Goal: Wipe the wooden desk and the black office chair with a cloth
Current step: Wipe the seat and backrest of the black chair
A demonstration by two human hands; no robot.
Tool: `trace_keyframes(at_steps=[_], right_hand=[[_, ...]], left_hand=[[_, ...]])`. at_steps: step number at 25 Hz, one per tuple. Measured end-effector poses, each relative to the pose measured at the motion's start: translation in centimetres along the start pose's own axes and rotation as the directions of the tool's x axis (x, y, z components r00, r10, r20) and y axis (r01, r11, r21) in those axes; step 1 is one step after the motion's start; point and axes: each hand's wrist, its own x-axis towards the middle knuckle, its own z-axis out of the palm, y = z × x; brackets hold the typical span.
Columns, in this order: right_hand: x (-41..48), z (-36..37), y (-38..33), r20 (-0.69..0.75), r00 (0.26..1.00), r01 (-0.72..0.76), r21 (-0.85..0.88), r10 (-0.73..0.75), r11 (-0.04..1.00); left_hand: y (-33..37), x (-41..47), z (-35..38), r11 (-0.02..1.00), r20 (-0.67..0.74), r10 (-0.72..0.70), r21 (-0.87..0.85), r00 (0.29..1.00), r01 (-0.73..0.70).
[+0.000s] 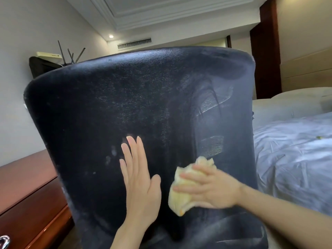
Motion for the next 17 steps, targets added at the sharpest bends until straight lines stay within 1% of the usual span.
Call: trace_keyframes(at_steps=[1, 2, 3, 4, 5, 8, 9, 12, 13, 14, 15, 17], right_hand=[[0.7, -0.5, 1.8, -0.069, 0.998, -0.006, -0.107, -0.001, 0.994], [1.5, -1.3, 3.4, -0.071, 0.996, -0.063, -0.199, 0.049, 0.978], [2.4, -2.3, 4.6, -0.126, 0.987, -0.136, -0.276, 0.104, 0.951], [3.2, -3.4, 5.6, -0.154, 0.971, -0.223, -0.306, 0.183, 0.926], [4.1, -4.4, 6.7, -0.223, 0.940, -0.319, -0.300, 0.259, 0.899], [7.8, -7.1, 9.1, -0.380, 0.809, -0.550, -0.218, 0.449, 0.806], [9.0, -7.5, 9.3, -0.420, 0.753, -0.609, -0.155, 0.506, 0.778], [12.0, -7.3, 8.1, -0.515, 0.579, -0.712, 0.059, 0.632, 0.700], [12.5, -6.9, 7.4, -0.527, 0.554, -0.714, 0.096, 0.644, 0.693], [12.6, -6.4, 6.7, -0.530, 0.561, -0.700, 0.107, 0.636, 0.706], [12.5, -5.8, 5.9, -0.521, 0.596, -0.674, 0.089, 0.611, 0.734], [11.3, -4.3, 4.0, -0.471, 0.700, -0.593, 0.036, 0.537, 0.805]], left_hand=[[-0.1, 0.0, 0.1, 1.000, -0.002, 0.000, -0.004, 1.000, 0.000], [-0.1, 0.1, 0.1, 1.000, 0.000, -0.003, -0.008, 1.000, 0.003], [-0.2, 0.1, 0.1, 1.000, 0.004, -0.006, -0.011, 1.000, 0.006], [-0.2, 0.0, 0.1, 1.000, 0.007, -0.009, -0.011, 1.000, 0.009], [-0.2, 0.0, 0.0, 1.000, 0.012, -0.008, -0.014, 1.000, 0.009], [-0.4, 0.0, -0.5, 0.999, 0.032, -0.011, -0.051, 0.999, 0.013], [-0.5, -0.1, -0.7, 0.998, 0.036, -0.010, -0.058, 0.999, 0.013], [-0.9, -0.1, -1.1, 0.998, 0.042, -0.005, -0.064, 0.999, 0.008], [-1.0, -0.1, -1.1, 0.998, 0.042, -0.005, -0.065, 0.999, 0.008], [-1.1, -0.1, -1.1, 0.998, 0.039, -0.006, -0.066, 0.999, 0.009], [-1.3, 0.0, -1.2, 0.998, 0.034, -0.010, -0.065, 0.999, 0.012], [-1.6, 0.0, -1.3, 0.999, 0.026, -0.018, -0.049, 1.000, 0.019]])
